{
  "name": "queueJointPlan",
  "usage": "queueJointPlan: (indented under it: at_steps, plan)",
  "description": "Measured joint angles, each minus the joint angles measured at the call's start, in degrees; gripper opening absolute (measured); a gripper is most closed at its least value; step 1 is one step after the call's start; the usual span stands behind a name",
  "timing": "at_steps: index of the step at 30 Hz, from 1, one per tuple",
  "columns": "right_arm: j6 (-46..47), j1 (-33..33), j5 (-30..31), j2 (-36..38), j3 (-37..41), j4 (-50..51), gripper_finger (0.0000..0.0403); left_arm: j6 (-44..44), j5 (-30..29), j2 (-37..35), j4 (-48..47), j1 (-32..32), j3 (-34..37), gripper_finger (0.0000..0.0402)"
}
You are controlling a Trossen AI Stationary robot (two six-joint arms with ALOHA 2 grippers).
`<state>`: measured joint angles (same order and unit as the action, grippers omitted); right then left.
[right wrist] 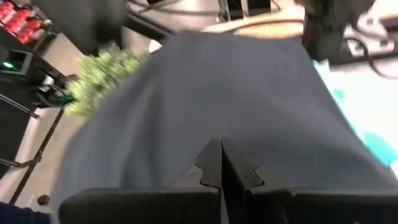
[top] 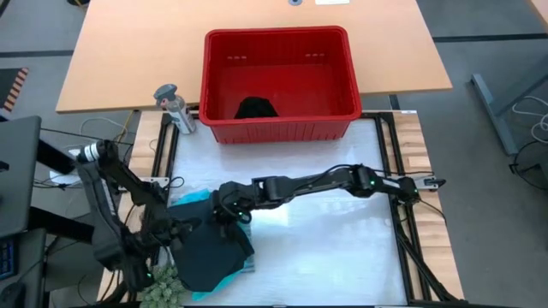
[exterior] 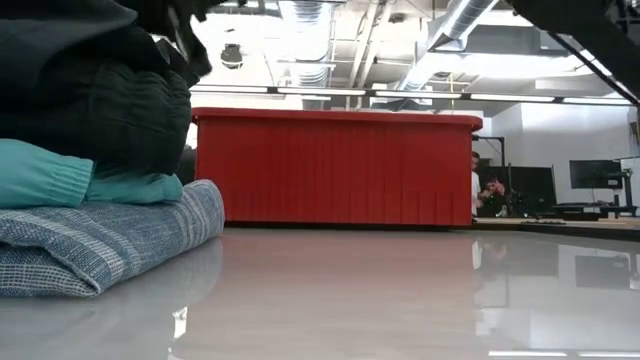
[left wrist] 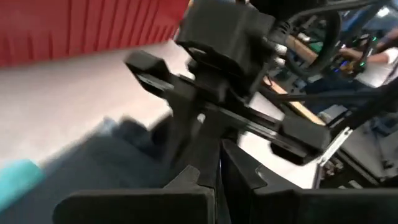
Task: Fold Laundry from Bin
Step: Stack the black shorts on top of the folded light blue shorts
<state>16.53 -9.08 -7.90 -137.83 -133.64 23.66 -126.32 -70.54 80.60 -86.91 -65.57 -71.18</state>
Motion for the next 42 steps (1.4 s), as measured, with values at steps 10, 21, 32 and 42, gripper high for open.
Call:
queueJointPlan:
  at_steps: [10, 21, 32, 42]
  plan:
    - [-2.0, 1.0, 0.4, -3.9, 0.0, 3.7, 0.0015, 1.7, 4.3, 2.2, 28.0, -0.4, 17.4, 0.0000]
    - [-6.1, 2.2, 1.6, -8.4, 0.0, 5.4, 0.0015, 0.6, 16.4, 2.8, 41.5, -0.5, 29.6, 0.0000]
    - [-8.9, 5.7, 2.5, -1.3, 0.1, 8.2, 0.0015, -0.2, 18.8, -0.6, 40.7, -0.4, 32.0, 0.0000]
    - [-18.0, 8.2, 10.6, 12.0, 0.1, 14.9, 0.0026, 1.2, 6.5, -13.3, 39.9, -0.4, 30.7, 0.0000]
